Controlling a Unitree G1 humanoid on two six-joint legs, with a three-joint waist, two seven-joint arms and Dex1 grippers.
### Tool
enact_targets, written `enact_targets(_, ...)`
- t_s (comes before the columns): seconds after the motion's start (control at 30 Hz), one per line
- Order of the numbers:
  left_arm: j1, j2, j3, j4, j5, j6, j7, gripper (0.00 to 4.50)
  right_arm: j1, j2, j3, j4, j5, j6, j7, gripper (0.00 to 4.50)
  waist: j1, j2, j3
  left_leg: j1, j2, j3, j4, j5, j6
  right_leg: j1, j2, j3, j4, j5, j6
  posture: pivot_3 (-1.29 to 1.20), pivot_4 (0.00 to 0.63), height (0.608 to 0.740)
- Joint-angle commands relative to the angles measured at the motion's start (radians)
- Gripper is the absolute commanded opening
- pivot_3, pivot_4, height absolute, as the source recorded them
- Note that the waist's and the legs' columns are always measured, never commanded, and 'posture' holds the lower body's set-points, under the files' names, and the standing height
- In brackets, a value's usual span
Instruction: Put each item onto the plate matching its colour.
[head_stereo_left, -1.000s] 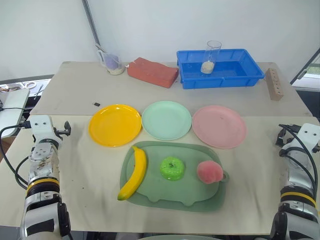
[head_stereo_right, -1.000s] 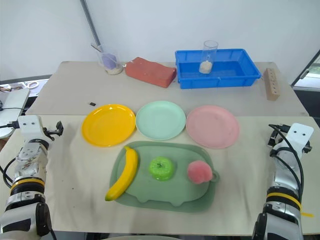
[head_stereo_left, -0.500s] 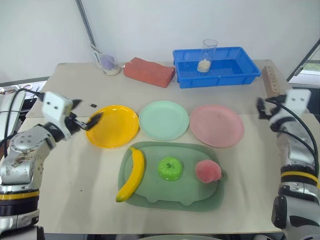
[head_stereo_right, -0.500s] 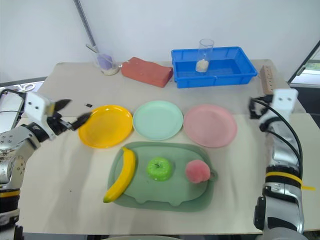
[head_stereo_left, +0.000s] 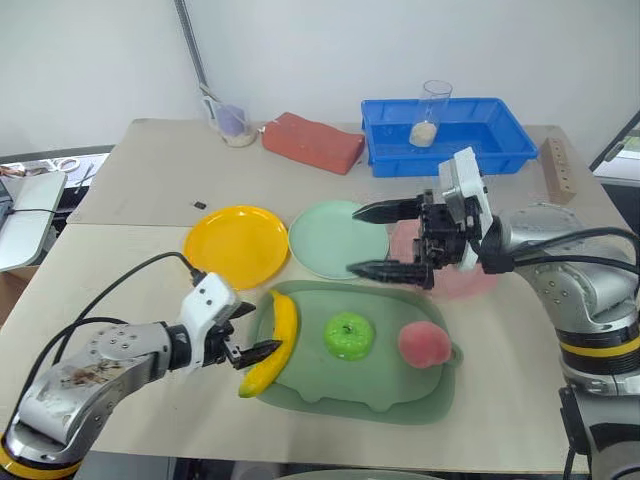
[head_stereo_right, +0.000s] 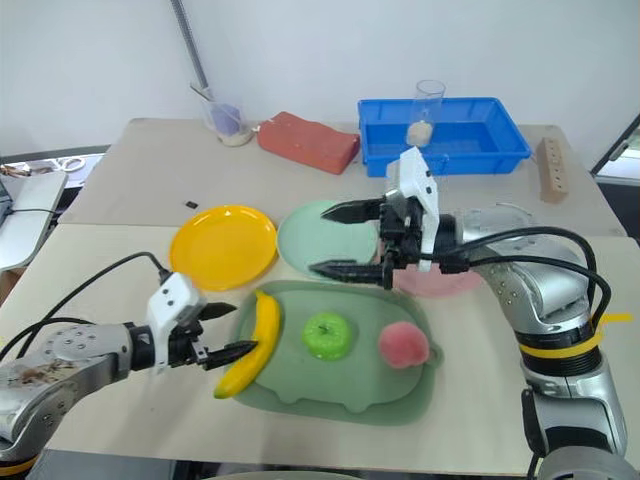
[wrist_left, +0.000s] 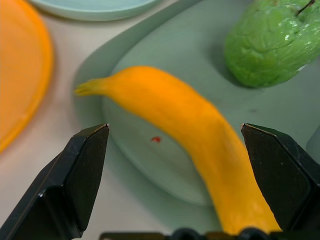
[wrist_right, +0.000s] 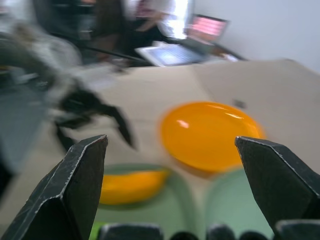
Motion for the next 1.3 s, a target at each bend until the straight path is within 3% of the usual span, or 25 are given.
enact_targets(0.03,-0.022,-0.012,-0.059,-0.042,0.030,0.017,0.027,4.50,-0.025,-0.019,-0.003,-0.072,0.066,0.055,0.026,4.49,0.001,0.000,0.000,0.000,0.000,0.000,0.000,0.000,0.000,0.000,0.000,0.000,0.000,0.000,0.000,0.00,0.150,0.740)
enact_targets(0.23,-0.053,-0.012,-0.129,-0.027,0.090,0.039,0.058,4.50,-0.048,-0.007,0.004,-0.092,0.075,0.078,0.019,4.49,0.001,-0.002,0.001,0.000,0.000,-0.001,0.000,0.000,0.000,-0.001,0.000,0.000,0.000,0.000,-0.001,0.00,0.150,0.740)
enact_targets(0.33,-0.068,-0.002,-0.148,-0.019,0.122,0.037,0.056,3.65,-0.056,-0.002,0.006,-0.093,0.068,0.080,0.010,4.50,0.002,-0.002,0.001,0.000,0.000,-0.001,0.000,0.000,0.000,-0.002,0.000,0.000,0.000,0.000,-0.001,0.00,0.150,0.740)
enact_targets(0.5,-0.084,0.001,-0.140,-0.015,0.147,0.038,0.055,1.21,-0.058,0.000,-0.001,-0.097,0.082,0.095,-0.010,4.50,0.003,-0.002,0.001,-0.002,0.000,-0.001,0.000,0.000,0.001,-0.003,0.000,0.000,0.000,0.000,-0.001,0.00,0.150,0.740)
enact_targets(0.53,-0.090,-0.003,-0.131,-0.016,0.144,0.047,0.059,1.01,-0.058,0.001,-0.002,-0.097,0.084,0.096,-0.015,4.50,0.003,-0.002,0.001,-0.002,0.000,-0.001,0.000,0.000,0.001,-0.003,0.000,0.000,0.000,0.000,-0.001,0.00,0.150,0.740)
enact_targets(0.7,-0.167,-0.016,-0.033,0.007,0.151,0.064,0.103,1.01,-0.052,0.004,-0.006,-0.082,0.059,0.074,-0.038,4.50,0.004,-0.002,0.001,-0.003,0.000,-0.001,0.000,0.001,0.002,-0.004,0.000,-0.001,0.000,0.000,-0.001,0.00,0.150,0.740)
enact_targets(0.87,-0.405,-0.045,0.114,0.350,0.177,-0.022,0.115,1.01,-0.108,0.072,0.044,-0.038,-0.064,0.064,-0.177,4.50,0.007,-0.002,0.001,-0.005,0.000,-0.004,0.000,0.003,0.005,-0.008,0.001,-0.004,0.002,0.001,-0.002,0.00,0.150,0.740)
enact_targets(1.03,-0.506,-0.067,0.089,0.620,0.212,-0.108,0.034,1.01,-0.150,0.137,0.061,-0.013,-0.097,0.101,-0.257,4.50,0.003,0.000,-0.001,-0.006,-0.001,-0.007,-0.001,0.004,0.008,-0.011,0.002,-0.006,0.004,0.003,-0.001,0.00,0.150,0.740)
enact_targets(1.2,-0.546,-0.103,0.044,0.748,0.265,-0.232,-0.034,1.01,-0.159,0.137,0.075,0.008,-0.139,0.094,-0.261,4.50,0.011,0.000,-0.001,-0.007,0.000,-0.008,-0.001,0.004,0.009,-0.014,0.002,-0.011,0.006,0.003,-0.002,0.00,0.150,0.740)
enact_targets(1.3,-0.561,-0.099,0.037,0.788,0.291,-0.256,-0.055,2.46,-0.146,0.120,0.070,0.017,-0.160,0.090,-0.255,4.50,0.011,-0.001,0.000,-0.007,0.000,-0.008,-0.001,0.004,0.009,-0.014,0.002,-0.011,0.006,0.004,-0.003,0.00,0.150,0.740)
